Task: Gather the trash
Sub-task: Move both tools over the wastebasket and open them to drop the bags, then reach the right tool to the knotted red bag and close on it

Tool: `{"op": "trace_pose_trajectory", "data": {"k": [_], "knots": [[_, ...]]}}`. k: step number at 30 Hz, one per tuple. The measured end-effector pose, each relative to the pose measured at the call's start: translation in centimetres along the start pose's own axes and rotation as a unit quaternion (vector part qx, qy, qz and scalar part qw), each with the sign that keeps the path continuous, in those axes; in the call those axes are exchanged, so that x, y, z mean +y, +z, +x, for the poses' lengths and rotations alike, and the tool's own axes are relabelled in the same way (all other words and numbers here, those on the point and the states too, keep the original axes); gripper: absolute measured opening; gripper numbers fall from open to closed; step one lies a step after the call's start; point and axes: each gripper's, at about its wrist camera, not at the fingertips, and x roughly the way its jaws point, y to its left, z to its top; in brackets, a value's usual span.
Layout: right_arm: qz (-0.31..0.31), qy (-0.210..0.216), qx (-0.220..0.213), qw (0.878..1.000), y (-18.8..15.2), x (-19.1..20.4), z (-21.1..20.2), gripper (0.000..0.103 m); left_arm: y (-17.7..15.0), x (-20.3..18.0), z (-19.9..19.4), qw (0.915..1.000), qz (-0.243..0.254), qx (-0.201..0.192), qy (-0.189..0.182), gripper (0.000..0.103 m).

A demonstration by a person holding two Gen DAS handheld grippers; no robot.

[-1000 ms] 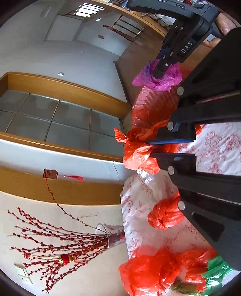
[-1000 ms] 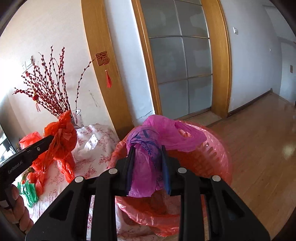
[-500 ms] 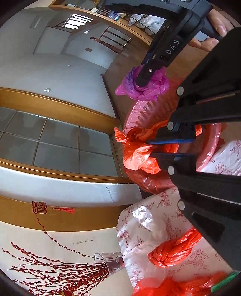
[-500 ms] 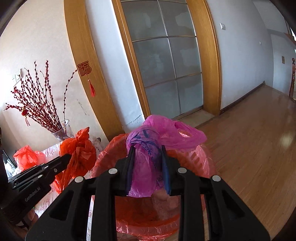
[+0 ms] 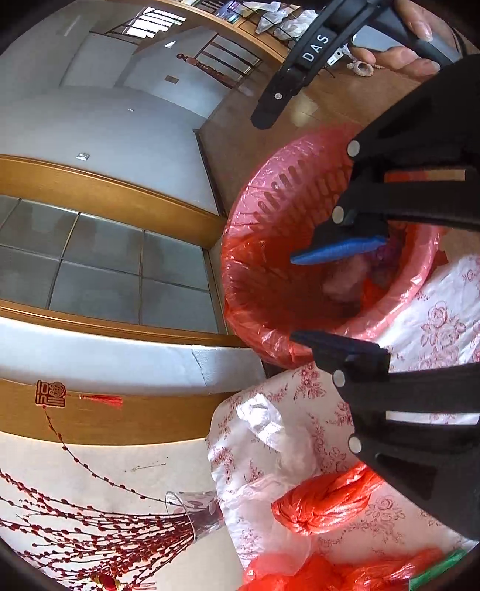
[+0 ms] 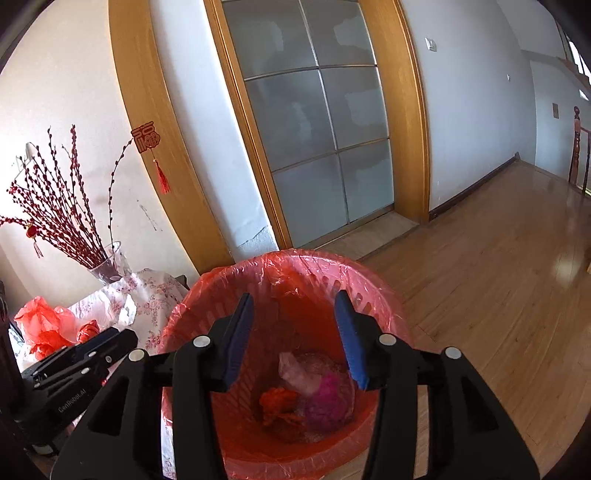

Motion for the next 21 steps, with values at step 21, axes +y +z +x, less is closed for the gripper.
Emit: {"op": "trace_pose_trajectory", "data": {"k": [21], "knots": [[-0.104, 0.065, 0.033, 0.992, -2.9, 10.5, 0.2, 0.047, -2.8, 14.3, -9.7, 0.9795, -0.052, -0.041, 0.19, 0.052]]}}
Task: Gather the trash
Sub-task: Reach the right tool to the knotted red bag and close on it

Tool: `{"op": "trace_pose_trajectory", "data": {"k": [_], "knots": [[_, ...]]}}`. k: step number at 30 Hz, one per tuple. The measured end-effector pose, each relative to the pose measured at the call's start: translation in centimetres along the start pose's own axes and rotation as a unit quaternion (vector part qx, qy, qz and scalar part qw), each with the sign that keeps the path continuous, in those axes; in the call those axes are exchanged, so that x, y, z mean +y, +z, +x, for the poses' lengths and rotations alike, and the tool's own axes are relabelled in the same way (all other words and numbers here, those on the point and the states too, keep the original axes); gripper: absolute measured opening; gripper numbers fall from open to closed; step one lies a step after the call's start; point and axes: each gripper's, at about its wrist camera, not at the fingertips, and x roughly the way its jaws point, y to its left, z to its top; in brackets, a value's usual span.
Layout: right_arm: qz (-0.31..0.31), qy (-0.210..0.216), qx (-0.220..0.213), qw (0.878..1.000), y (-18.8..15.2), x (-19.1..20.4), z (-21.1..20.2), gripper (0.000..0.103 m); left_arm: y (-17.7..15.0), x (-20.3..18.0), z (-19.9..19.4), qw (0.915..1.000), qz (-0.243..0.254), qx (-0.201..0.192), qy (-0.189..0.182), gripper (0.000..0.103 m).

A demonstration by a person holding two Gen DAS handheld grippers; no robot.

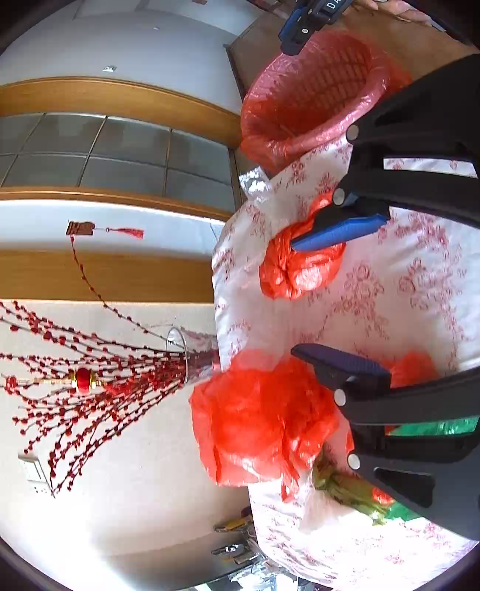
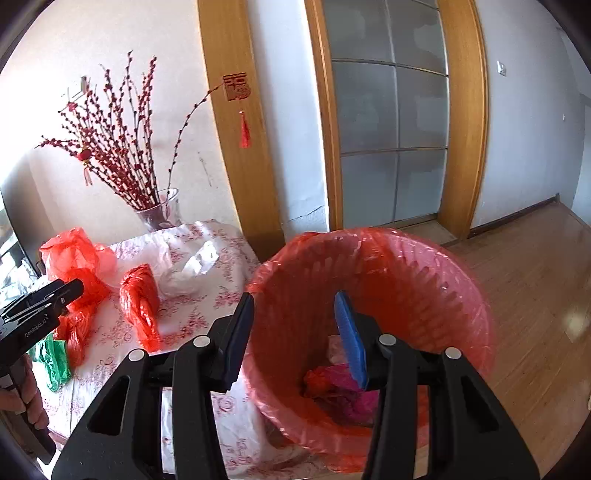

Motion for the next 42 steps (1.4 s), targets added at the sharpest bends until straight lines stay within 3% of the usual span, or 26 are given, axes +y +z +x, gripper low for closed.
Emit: {"op": "trace_pose_trajectory", "data": {"k": [8, 11, 19, 35, 42], "knots": [[-0.044, 0.048, 0.019, 0.998, 0.1, 6.7, 2.1, 0.047, -0.5, 5.0, -1.2, 0.999, -0.021, -0.006, 0.038, 0.054], [-0.062, 0.067, 0.027, 0.996, 0.1, 9.2, 3.0, 0.053, -0.9, 6.5, -1.8, 0.9984, -0.027, -0.009, 0.049, 0.056], [-0.097, 0.088, 0.06, 0.99, -0.8, 15.1, 6.8, 0.054, -2.0, 10.5, -3.3, 0.9965, -0.044, -0.014, 0.069, 0.061], [-0.099, 0.071, 0.108, 0.987, -1.7, 17.9, 11.9, 0.054, -3.6, 15.3, -4.0, 0.9944, -0.072, -0.005, 0.078, 0.062], [-0.113, 0.07, 0.104, 0.986, -2.1, 18.4, 11.5, 0.035, -4.1, 15.4, -4.1, 0.9945, -0.073, 0.0, 0.075, 0.062]]}}
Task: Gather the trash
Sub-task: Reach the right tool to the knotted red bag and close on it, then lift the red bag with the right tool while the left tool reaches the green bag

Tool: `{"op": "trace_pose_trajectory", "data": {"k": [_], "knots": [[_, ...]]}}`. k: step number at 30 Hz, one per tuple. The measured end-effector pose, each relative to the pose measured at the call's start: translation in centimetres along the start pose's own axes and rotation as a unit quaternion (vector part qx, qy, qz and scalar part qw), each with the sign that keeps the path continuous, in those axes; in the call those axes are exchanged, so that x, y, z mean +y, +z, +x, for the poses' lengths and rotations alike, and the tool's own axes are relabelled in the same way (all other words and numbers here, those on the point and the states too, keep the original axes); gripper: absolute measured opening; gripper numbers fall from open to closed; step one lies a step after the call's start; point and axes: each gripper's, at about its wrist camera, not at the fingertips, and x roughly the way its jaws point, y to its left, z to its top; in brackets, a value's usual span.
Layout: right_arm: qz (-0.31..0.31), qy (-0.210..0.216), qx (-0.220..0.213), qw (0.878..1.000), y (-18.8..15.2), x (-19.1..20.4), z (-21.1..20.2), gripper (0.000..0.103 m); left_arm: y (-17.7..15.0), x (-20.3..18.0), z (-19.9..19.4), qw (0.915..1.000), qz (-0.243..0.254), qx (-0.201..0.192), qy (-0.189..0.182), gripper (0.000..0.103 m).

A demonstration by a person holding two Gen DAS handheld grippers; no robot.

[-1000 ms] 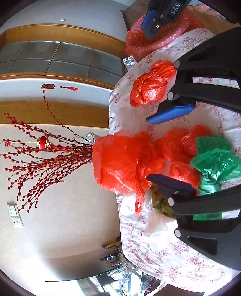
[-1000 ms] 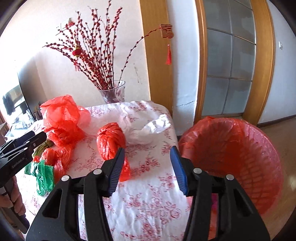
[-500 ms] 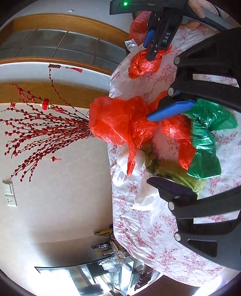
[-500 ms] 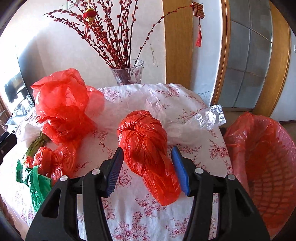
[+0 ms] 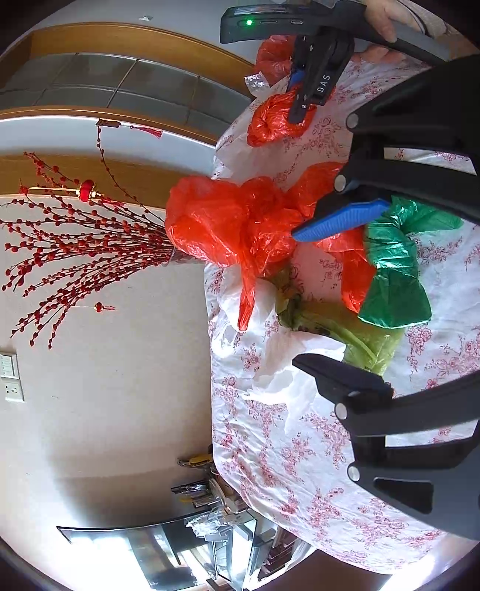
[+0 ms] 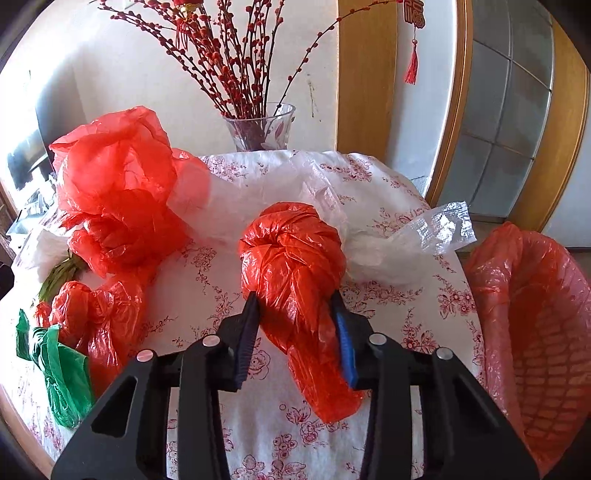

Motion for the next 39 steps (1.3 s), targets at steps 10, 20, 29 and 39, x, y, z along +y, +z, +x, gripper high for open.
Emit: {"op": "trace_pose_trajectory", "data": {"k": [10, 20, 29, 39], "knots": [[0.007, 0.013, -0.017, 1.0, -1.1, -0.3, -2.6, 0.031, -0.7, -0.2, -0.9, 1.0, 0.007, 0.003, -0.006, 0.062], [0.011, 0.007, -0.033, 0.999, -2.1, -1.3, -5.6, 0.031, -2.9, -1.4, -1.7, 0.9995, 0.011, 0.02, -0.021, 0.062], [0.021, 0.009, -0.041, 0.999, -3.4, -1.9, -7.6, 0.031, -4.2, -1.7, -1.7, 0.9992, 0.016, 0.03, -0.023, 0.062], [0.029, 0.002, -0.044, 0.999, -4.5, -2.7, -8.8, 0.031, -5.1, -3.2, 0.4, 0.9983, 0.009, 0.053, -0.024, 0.047]]}}
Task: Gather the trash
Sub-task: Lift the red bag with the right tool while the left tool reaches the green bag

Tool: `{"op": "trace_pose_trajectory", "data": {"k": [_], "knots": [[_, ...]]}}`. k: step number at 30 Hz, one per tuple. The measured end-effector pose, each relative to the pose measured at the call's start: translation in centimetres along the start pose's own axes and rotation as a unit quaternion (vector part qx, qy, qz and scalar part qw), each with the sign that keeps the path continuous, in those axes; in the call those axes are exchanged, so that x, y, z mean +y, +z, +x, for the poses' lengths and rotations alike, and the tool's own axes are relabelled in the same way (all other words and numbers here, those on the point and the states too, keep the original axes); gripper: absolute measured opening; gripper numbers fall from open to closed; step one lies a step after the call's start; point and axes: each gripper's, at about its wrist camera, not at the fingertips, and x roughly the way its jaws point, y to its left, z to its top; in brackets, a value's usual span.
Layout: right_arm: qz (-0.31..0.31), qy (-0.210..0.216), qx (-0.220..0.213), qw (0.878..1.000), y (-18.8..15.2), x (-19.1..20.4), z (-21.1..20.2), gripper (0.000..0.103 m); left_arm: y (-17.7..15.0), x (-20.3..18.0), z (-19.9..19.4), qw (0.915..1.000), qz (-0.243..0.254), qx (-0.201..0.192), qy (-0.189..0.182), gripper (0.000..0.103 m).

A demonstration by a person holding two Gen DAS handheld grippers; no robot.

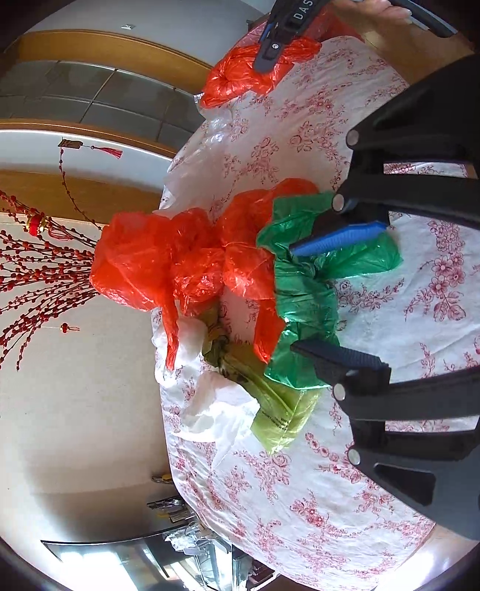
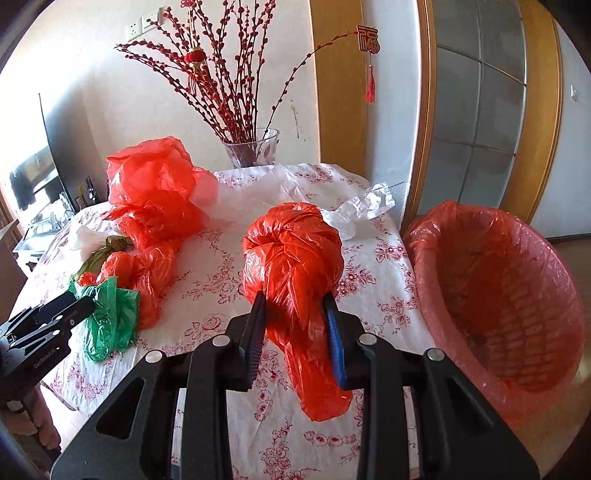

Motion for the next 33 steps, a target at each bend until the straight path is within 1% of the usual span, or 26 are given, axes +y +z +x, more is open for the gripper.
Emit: {"op": "trace_pose_trajectory", "data": {"k": [3, 6, 7, 10, 15, 20, 24, 27, 33], "knots": [[0.005, -0.001, -0.001, 1.0, -0.1, -0.4, -0.2, 0.031, -0.2, -0.3, 0.4, 1.0, 0.004, 0.004, 0.003, 0.041], [0.008, -0.001, -0.002, 1.0, -0.3, -0.7, -0.4, 0.031, -0.4, -0.5, 0.4, 0.9999, 0.012, 0.001, 0.007, 0.027], [0.009, -0.001, -0.003, 1.0, -0.3, -0.8, -0.5, 0.031, -0.4, -0.6, 0.4, 0.9999, 0.012, 0.001, 0.005, 0.024], [0.01, 0.001, -0.004, 1.0, -0.3, -0.9, -0.7, 0.031, -0.5, -0.7, 0.2, 0.9998, 0.017, -0.001, 0.006, 0.02], [0.013, 0.003, -0.008, 1.0, -0.4, -1.4, -1.2, 0.031, -0.1, -0.7, -0.8, 0.9999, 0.013, -0.009, 0.0, 0.018], [0.019, 0.004, -0.014, 1.0, -0.4, -2.1, -1.9, 0.031, 0.7, -1.3, -3.0, 0.9993, 0.015, -0.032, -0.011, 0.018], [0.024, 0.002, -0.02, 1.0, -0.3, -2.6, -2.4, 0.031, 1.7, -2.4, -4.6, 0.9982, 0.019, -0.05, -0.028, 0.018], [0.029, 0.0, -0.025, 0.999, -0.3, -3.3, -2.9, 0.031, 2.6, -3.6, -5.2, 0.9971, 0.022, -0.059, -0.042, 0.018], [0.042, -0.013, -0.036, 0.998, -0.4, -5.2, -4.0, 0.031, 3.9, -6.4, -5.1, 0.9951, 0.029, -0.06, -0.073, 0.018]]}}
